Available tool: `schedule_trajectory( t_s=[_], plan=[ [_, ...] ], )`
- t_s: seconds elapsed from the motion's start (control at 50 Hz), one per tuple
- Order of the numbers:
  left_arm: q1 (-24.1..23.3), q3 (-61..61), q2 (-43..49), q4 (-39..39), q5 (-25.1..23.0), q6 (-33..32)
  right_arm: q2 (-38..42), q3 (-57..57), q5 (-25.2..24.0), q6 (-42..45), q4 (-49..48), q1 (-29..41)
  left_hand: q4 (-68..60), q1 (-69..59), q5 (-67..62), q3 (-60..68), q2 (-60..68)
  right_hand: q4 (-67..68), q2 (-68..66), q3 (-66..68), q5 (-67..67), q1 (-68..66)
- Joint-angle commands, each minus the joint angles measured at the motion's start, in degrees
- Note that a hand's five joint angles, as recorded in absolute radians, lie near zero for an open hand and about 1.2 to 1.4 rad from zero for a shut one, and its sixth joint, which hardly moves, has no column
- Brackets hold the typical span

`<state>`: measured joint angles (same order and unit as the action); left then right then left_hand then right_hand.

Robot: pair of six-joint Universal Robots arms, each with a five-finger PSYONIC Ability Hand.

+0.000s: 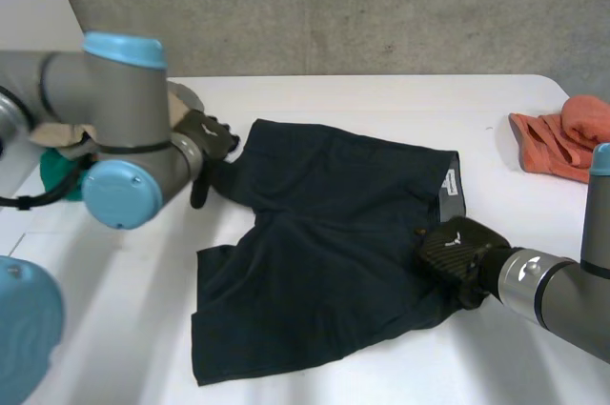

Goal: Fold the laundry.

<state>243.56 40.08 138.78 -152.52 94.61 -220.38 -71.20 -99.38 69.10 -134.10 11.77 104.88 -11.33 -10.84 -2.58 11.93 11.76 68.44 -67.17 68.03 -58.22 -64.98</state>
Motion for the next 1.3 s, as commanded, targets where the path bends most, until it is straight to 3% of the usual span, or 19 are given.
schedule_trajectory(
  t_s=[0.02, 0.2, 0.3, 0.46, 0.54, 0.66, 0.74, 0.8, 0.82, 0.9, 0.98, 1.02, 1.1, 1.14, 1.3],
  plan=[
    [2.0, 12.2, -12.99, 0.47, -0.04, 10.04, -0.08, 1.99, 0.16, -6.43, -5.17, 1.46, -0.73, -1.22, 0.52, 0.13, 0.29, 11.56, -12.83, 11.97, -11.78, -15.02],
    [0.78, 35.22, -30.31, 0.47, -4.43, 20.68, 2.38, 6.74, 1.21, -21.45, -11.41, 0.76, -0.74, -1.22, 0.52, 0.14, 0.3, 11.56, -12.83, 11.97, -11.78, -15.02],
    [-3.43, 46.73, -36.64, -1.72, -6.28, 23.15, 3.69, 8.32, 3.32, -29.01, -13.26, 0.23, -0.74, -1.22, 0.52, 0.14, 0.3, 11.56, -12.83, 11.97, -11.78, -15.02],
    [-9.59, 51.59, -34.64, -6.29, -1.64, 23.68, 4.58, 9.2, 5.87, -33.41, -13.88, 0.32, -0.74, -1.22, 0.52, 0.14, 0.3, 11.56, -12.83, 11.97, -11.78, -15.02],
    [-10.03, 50.72, -30.6, -6.91, 0.83, 23.68, 4.66, 8.94, 7.01, -34.82, -14.58, 0.5, -0.74, -1.22, 0.52, 0.14, 0.3, 11.56, -12.83, 11.97, -11.78, -15.02],
    [-11.61, 49.13, -25.93, -7.35, 0.22, 23.15, 4.75, 8.5, 7.8, -35.44, -15.11, 0.67, -5.43, -5.92, -4.18, 4.83, 4.99, 11.56, -12.83, 11.97, -11.78, -15.02],
    [-12.67, 47.9, -22.68, -9.72, 1.01, 22.36, 4.58, 8.5, 7.89, -35.7, -15.02, 0.67, -23.21, -23.7, -21.96, 22.61, 22.77, 11.56, -12.83, 11.97, -11.78, -15.02],
    [-12.76, 47.46, -21.27, -11.66, 2.24, 22.1, 4.31, 8.41, 7.89, -35.53, -14.67, 0.5, -60.5, -60.99, -59.25, 59.9, 60.06, 11.56, -12.83, 11.97, -11.78, -15.02],
    [-12.67, 47.46, -21.27, -12.01, 2.5, 22.01, 4.14, 8.41, 7.89, -35.27, -14.41, 0.5, -68.59, -69.08, -67.34, 67.99, 68.15, 11.56, -12.83, 11.97, -11.78, -15.02],
    [-12.67, 48.16, -23.02, -12.54, 2.16, 22.01, 1.77, 7.1, 7.63, -29.83, -10.82, 0.76, -68.67, -69.16, -67.42, 68.07, 68.24, 11.56, -12.83, 11.97, -11.78, -15.02],
    [-12.41, 50.27, -26.62, -11.75, -0.39, 21.83, -2.62, 1.92, 7.54, -11.84, -0.8, 0.06, -68.67, -69.16, -67.42, 68.07, 68.24, 11.56, -12.83, 11.97, -11.78, -15.02],
    [-12.5, 51.85, -28.38, -10.09, -2.67, 20.96, -5.0, -2.73, 8.24, 2.3, 5.87, -1.61, -68.67, -69.16, -67.42, 68.07, 68.24, 11.56, -12.83, 11.97, -11.78, -15.02],
    [-11.88, 53.7, -29.09, -5.34, -5.05, 17.88, -8.43, -9.07, 9.56, 19.64, 11.17, -5.03, -68.67, -69.16, -67.42, 68.07, 68.24, 11.56, -12.83, 11.97, -11.78, -15.02],
    [-11.36, 53.79, -28.91, -4.02, -5.49, 16.48, -9.04, -10.13, 9.83, 21.16, 10.03, -5.57, -68.67, -69.16, -67.42, 68.07, 68.24, 11.56, -12.83, 11.97, -11.78, -15.02],
    [-8.63, 47.83, -26.19, -4.19, -5.76, 13.66, -7.2, -4.78, 9.48, 9.58, 3.0, -1.71, -68.67, -69.16, -67.42, 68.07, 68.24, 11.56, -12.83, 11.97, -11.78, -15.02]
  ],
)
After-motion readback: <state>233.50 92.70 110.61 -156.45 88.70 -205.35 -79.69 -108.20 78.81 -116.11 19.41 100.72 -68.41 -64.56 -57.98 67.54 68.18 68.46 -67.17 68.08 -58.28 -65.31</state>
